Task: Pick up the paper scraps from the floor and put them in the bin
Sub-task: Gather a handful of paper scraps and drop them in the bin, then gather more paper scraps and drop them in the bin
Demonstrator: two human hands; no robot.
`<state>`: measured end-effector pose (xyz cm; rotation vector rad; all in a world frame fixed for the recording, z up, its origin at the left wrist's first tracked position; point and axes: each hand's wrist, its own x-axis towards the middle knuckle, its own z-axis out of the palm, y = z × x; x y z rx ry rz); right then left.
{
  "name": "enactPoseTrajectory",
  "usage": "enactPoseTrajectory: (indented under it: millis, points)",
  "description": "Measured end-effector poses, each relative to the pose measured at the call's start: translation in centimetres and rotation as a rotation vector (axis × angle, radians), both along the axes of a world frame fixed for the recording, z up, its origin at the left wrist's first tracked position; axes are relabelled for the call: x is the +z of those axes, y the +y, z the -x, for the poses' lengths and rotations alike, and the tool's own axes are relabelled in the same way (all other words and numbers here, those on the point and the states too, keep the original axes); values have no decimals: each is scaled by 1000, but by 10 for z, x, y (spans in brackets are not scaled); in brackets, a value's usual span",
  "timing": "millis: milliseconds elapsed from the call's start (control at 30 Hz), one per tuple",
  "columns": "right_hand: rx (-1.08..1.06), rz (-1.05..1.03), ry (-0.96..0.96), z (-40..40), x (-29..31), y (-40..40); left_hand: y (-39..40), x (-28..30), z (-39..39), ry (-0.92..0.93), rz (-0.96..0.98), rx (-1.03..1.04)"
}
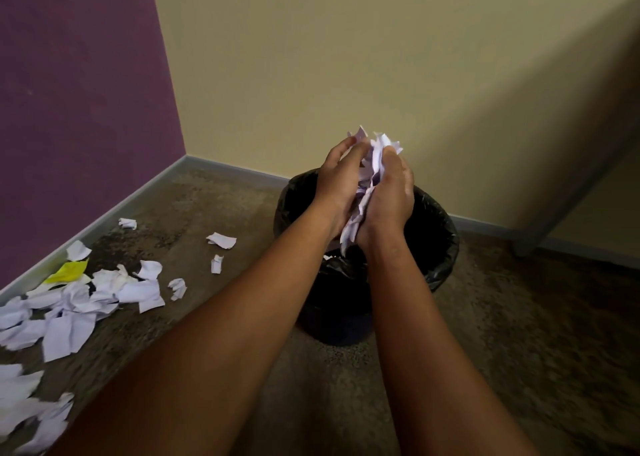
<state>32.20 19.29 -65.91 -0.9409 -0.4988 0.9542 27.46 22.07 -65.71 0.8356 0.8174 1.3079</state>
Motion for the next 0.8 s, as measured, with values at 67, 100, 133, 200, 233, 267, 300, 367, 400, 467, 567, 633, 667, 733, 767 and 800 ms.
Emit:
enactPoseTrajectory:
  millis: [67, 100, 133, 200, 233, 267, 300, 367, 400, 467, 567, 633, 667, 733, 767, 800]
  points:
    - [16, 125, -118, -2, -4, 2, 2, -7, 9, 98, 43, -25]
    - [35, 180, -179, -4, -6, 3, 3, -10, 14, 150, 71, -18]
    - [59, 230, -239, -5, -7, 3, 4, -12, 19, 213, 95, 7]
    - [103, 304, -359, -7, -8, 1, 5, -15, 27, 326, 112, 78]
    - [107, 337, -404, -7, -8, 1, 5, -16, 31, 359, 108, 103]
    - [104, 367, -429, -7, -7, 1, 5, -17, 34, 388, 104, 116]
    - [102, 397, -437, -6, -7, 0, 4, -17, 37, 410, 102, 116]
    - [100, 437, -422, 0, -4, -3, 0, -14, 40, 418, 112, 102]
    - [102, 436, -408, 4, -4, -5, -1, -12, 42, 407, 108, 100]
    - [113, 420, -408, 10, -4, -6, -3, -9, 45, 380, 86, 112]
    - [140, 355, -402, 23, -2, -9, -6, -4, 51, 345, 49, 146]
    - [170, 327, -382, 33, -1, -9, -8, -3, 59, 321, 27, 176]
    - [188, 315, -367, 38, -1, -10, -9, -3, 65, 312, 18, 203]
    - [233, 279, -335, 50, 1, -12, -12, -3, 79, 301, 13, 273]
    - [251, 259, -328, 57, 1, -14, -13, -3, 87, 295, 19, 311]
    - [268, 236, -325, 65, 1, -15, -15, -4, 96, 283, 26, 345]
